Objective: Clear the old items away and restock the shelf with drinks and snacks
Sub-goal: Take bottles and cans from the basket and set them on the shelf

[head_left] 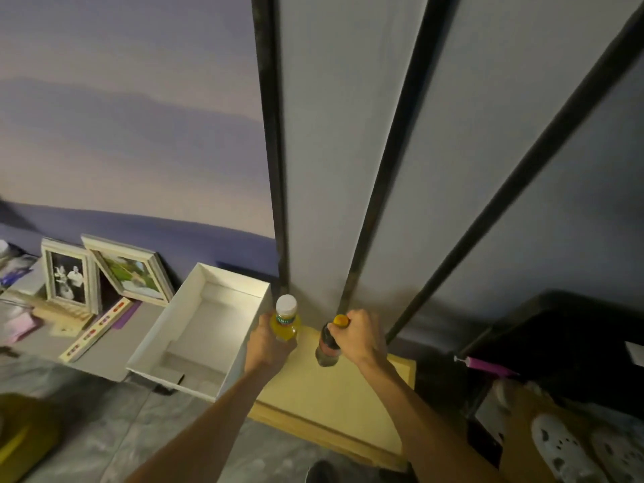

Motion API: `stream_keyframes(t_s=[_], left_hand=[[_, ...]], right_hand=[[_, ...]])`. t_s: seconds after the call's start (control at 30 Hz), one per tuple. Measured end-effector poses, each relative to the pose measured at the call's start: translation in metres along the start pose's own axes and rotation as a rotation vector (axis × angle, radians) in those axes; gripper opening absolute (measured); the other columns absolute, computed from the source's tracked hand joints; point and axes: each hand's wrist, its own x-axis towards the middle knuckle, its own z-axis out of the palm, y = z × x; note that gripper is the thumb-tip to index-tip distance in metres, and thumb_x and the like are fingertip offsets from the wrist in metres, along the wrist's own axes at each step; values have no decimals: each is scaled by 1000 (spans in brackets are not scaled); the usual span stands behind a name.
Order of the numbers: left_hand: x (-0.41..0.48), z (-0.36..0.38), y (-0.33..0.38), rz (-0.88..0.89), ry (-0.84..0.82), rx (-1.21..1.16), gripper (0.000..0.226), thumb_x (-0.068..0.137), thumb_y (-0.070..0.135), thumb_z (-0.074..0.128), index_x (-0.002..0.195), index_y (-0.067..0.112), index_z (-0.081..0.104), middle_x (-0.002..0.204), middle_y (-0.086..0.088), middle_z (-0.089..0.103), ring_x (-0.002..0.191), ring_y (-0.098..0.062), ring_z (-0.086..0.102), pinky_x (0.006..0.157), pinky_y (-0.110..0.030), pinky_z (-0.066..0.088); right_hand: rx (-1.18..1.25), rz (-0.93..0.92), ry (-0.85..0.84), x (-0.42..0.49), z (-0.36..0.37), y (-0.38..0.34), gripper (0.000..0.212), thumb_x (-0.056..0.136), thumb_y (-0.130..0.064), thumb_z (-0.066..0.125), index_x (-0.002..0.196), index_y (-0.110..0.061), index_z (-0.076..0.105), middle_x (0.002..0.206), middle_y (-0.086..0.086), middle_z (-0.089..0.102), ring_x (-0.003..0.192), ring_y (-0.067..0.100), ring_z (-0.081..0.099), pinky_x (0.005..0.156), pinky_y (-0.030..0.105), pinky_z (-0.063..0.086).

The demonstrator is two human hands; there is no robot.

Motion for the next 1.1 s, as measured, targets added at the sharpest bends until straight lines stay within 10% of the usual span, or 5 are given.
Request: stream_keyframes(t_s=[0.4, 1.1], left_hand=[[60, 41, -44, -91, -47, 48, 51, 82, 24, 82, 113, 21, 42, 109, -11, 68, 99, -41, 68, 75, -47, 56], [64, 13, -35, -25, -160, 158, 63, 84, 46, 82, 128, 30, 41, 124, 2, 57, 104, -20, 63, 82, -35, 50]], right_hand=[[-56, -21, -45, 44, 55, -24, 44, 90, -57, 74, 90, -13, 72, 96, 11, 77, 95, 34, 69, 68, 32, 35], [-45, -51, -118, 15, 55, -48, 63, 91, -68, 70, 129, -18, 66, 120, 3, 73, 114, 26, 69, 82, 31, 49]])
